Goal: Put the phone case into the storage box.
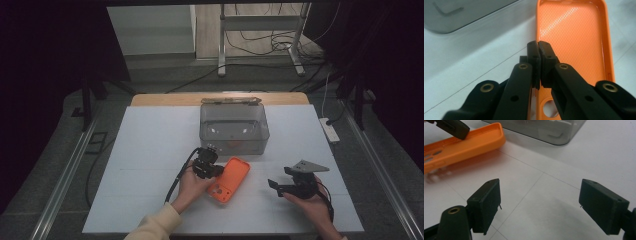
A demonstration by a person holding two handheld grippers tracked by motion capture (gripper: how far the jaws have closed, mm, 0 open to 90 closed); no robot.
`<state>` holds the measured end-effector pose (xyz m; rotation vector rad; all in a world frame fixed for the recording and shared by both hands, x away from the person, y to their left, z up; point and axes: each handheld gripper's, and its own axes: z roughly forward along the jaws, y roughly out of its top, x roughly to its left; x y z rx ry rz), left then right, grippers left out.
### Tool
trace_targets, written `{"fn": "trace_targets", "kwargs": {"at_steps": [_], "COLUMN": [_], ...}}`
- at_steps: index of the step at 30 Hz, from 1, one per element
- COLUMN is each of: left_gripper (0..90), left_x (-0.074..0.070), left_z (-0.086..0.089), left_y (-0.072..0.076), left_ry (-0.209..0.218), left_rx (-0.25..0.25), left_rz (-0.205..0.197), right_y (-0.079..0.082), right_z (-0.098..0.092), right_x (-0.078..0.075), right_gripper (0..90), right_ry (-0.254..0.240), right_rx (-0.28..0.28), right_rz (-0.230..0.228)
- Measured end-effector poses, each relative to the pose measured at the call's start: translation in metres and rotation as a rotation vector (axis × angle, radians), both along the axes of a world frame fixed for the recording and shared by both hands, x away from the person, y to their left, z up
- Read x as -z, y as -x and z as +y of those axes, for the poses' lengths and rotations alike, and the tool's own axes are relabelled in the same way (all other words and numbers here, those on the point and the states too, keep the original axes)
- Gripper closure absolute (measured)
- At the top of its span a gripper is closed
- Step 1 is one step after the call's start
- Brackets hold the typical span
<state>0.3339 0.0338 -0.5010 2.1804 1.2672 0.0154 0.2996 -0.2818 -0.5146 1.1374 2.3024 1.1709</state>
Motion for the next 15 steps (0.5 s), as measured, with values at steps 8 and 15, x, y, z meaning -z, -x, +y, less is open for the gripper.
{"fn": "trace_targets", "kwargs": {"at_steps": [8, 15], "left_gripper": [88.3, 88.3], "left_x": [-0.014, -0.030], "left_z": [0.004, 0.010], "left_y": [0.001, 0.002], "left_ry": [0.031, 0.058], "left_rx": [0.006, 0.019], "left_rz": [-0.025, -0.059], "right_y": [0.000, 0.000], "right_z": [0.000, -0.001], "right_x": [0.000, 0.000], "right_gripper": [17.6, 17.6], "right_ry": [-0.002, -0.001], "right_rx": [0.003, 0.004], "right_rz": [-0.001, -0.002]}}
